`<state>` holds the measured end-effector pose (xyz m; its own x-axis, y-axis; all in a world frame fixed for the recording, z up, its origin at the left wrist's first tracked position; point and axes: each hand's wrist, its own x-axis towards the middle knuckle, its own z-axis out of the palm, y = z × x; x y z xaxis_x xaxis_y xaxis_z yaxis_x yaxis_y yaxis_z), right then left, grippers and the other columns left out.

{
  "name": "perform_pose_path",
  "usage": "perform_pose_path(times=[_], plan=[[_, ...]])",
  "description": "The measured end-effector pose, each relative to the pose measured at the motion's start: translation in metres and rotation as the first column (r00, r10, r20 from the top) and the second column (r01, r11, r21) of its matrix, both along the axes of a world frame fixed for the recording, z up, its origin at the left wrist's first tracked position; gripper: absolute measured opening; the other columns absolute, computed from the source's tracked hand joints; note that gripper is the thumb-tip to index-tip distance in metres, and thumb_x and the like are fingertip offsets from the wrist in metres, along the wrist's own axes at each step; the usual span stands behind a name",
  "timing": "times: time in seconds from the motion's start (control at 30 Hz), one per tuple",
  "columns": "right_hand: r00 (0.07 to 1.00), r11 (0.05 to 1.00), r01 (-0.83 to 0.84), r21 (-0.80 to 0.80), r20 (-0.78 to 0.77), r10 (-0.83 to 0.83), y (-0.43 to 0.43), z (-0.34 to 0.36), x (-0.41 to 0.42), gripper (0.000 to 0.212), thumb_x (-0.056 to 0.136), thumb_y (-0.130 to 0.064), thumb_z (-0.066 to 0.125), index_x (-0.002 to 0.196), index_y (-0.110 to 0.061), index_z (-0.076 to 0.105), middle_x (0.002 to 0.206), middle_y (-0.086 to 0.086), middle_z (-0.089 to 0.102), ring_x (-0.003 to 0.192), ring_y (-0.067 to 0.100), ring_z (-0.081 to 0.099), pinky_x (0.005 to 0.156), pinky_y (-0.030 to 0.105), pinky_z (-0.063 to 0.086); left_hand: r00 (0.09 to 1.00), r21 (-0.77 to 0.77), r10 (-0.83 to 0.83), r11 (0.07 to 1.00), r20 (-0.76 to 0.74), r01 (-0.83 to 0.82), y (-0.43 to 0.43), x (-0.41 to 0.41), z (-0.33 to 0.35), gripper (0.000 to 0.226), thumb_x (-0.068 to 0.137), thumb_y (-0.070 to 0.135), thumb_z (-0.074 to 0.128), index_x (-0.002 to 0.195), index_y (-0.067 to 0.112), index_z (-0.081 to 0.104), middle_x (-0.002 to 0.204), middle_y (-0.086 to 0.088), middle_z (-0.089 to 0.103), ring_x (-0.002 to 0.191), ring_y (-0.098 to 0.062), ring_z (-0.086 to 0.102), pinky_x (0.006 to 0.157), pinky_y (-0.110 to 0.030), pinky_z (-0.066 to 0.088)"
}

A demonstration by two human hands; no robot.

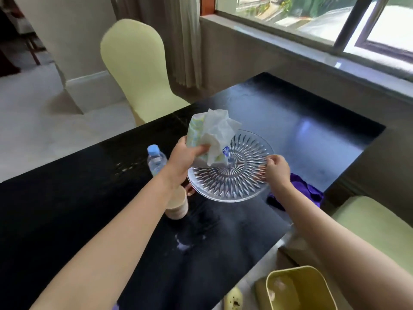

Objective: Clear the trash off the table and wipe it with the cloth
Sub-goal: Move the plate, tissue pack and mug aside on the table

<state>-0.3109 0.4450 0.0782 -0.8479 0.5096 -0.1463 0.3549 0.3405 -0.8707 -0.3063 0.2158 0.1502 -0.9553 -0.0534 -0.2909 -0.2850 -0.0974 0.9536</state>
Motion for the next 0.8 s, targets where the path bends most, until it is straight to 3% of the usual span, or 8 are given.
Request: perform_pose_path(times=[0.1, 0.2, 0.37, 0.5, 0.6, 0.67, 0.73, 0.8], plan=[[0.998, 0.992, 0.025, -0.120, 0.060, -0.018, 0.032, -0.023, -0.033, 0.027, 0.089, -0.011, 0.039, 0.103, -0.005, 0.062, 0.094, 0.009, 0.062, 0.081, 0.022, 0.055, 0.071, 0.028, 0.038, 0.995, 0.042, 0.068, 0.997, 0.066, -0.071, 0.037, -0.030, -0.022, 0.052, 0.075, 0.004, 0.074, 0.123, 0.003, 0.052, 0.114, -0.015, 0.065, 0.097, -0.028, 0.064, 0.090, -0.042, 0.052], [0.990, 0.965, 0.067, -0.255, 0.135, -0.033, 0.055, -0.055, -0.065, 0.023, 0.082, -0.012, 0.041, 0.094, -0.013, 0.060, 0.086, 0.006, 0.062, 0.078, 0.024, 0.057, 0.070, 0.034, 0.045, 0.990, 0.064, 0.079, 0.994, 0.115, -0.087, 0.064, -0.054, -0.040, 0.043, 0.074, 0.005, 0.075, 0.111, 0.012, 0.054, 0.105, -0.007, 0.067, 0.097, -0.025, 0.065, 0.089, -0.037, 0.053], [0.967, 0.922, 0.111, -0.371, 0.253, -0.014, 0.067, -0.100, -0.109, 0.019, 0.080, -0.003, 0.039, 0.092, -0.012, 0.052, 0.092, 0.013, 0.059, 0.076, 0.025, 0.056, 0.061, 0.038, 0.051, 0.966, 0.058, 0.170, 0.981, 0.196, -0.184, 0.087, -0.076, -0.066, 0.041, 0.075, 0.005, 0.075, 0.111, 0.012, 0.057, 0.106, -0.008, 0.069, 0.097, -0.026, 0.067, 0.092, -0.042, 0.053], [0.956, 0.869, 0.153, -0.471, 0.295, -0.009, 0.062, -0.128, -0.134, 0.015, 0.083, -0.002, 0.039, 0.088, -0.013, 0.048, 0.099, 0.014, 0.057, 0.085, 0.029, 0.059, 0.064, 0.040, 0.054, 0.950, 0.033, 0.197, 0.977, 0.243, -0.211, 0.091, -0.086, -0.094, 0.067, 0.059, 0.015, 0.081, 0.122, 0.010, 0.057, 0.114, -0.011, 0.070, 0.104, -0.028, 0.068, 0.095, -0.048, 0.052], [0.955, 0.818, 0.193, -0.542, 0.295, -0.030, 0.056, -0.143, -0.145, 0.018, 0.084, 0.000, 0.041, 0.096, -0.013, 0.047, 0.107, 0.014, 0.060, 0.095, 0.032, 0.064, 0.073, 0.045, 0.058, 0.934, 0.001, 0.205, 0.977, 0.291, -0.214, 0.089, -0.086, -0.114, 0.071, 0.057, 0.018, 0.082, 0.123, 0.012, 0.056, 0.114, -0.009, 0.070, 0.104, -0.026, 0.068, 0.096, -0.047, 0.052], [0.953, 0.791, 0.209, -0.575, 0.301, -0.032, 0.054, -0.150, -0.153, 0.022, 0.084, 0.002, 0.042, 0.101, -0.012, 0.046, 0.108, 0.013, 0.060, 0.095, 0.031, 0.064, 0.066, 0.040, 0.058, 0.922, -0.009, 0.216, 0.974, 0.321, -0.226, 0.087, -0.083, -0.124, 0.068, 0.060, 0.015, 0.081, 0.124, 0.013, 0.056, 0.115, -0.009, 0.069, 0.105, -0.026, 0.067, 0.095, -0.044, 0.053], [0.953, 0.769, 0.210, -0.603, 0.302, -0.022, 0.054, -0.157, -0.161, 0.025, 0.083, 0.002, 0.047, 0.106, -0.007, 0.050, 0.107, 0.012, 0.061, 0.093, 0.029, 0.065, 0.061, 0.034, 0.057, 0.904, 0.011, 0.238, 0.966, 0.356, -0.259, 0.085, -0.082, -0.131, 0.062, 0.067, 0.009, 0.076, 0.124, 0.011, 0.055, 0.116, -0.010, 0.069, 0.104, -0.027, 0.067, 0.088, -0.039, 0.055], [0.952, 0.760, 0.183, -0.624, 0.306, 0.022, 0.053, -0.160, -0.169, 0.031, 0.083, 0.000, 0.051, 0.114, -0.002, 0.054, 0.104, 0.013, 0.064, 0.086, 0.027, 0.067, 0.065, 0.035, 0.057, 0.885, 0.057, 0.263, 0.950, 0.385, -0.307, 0.087, -0.080, -0.136, 0.049, 0.075, 0.002, 0.068, 0.122, 0.009, 0.056, 0.113, -0.010, 0.069, 0.095, -0.024, 0.067, 0.073, -0.031, 0.057]])
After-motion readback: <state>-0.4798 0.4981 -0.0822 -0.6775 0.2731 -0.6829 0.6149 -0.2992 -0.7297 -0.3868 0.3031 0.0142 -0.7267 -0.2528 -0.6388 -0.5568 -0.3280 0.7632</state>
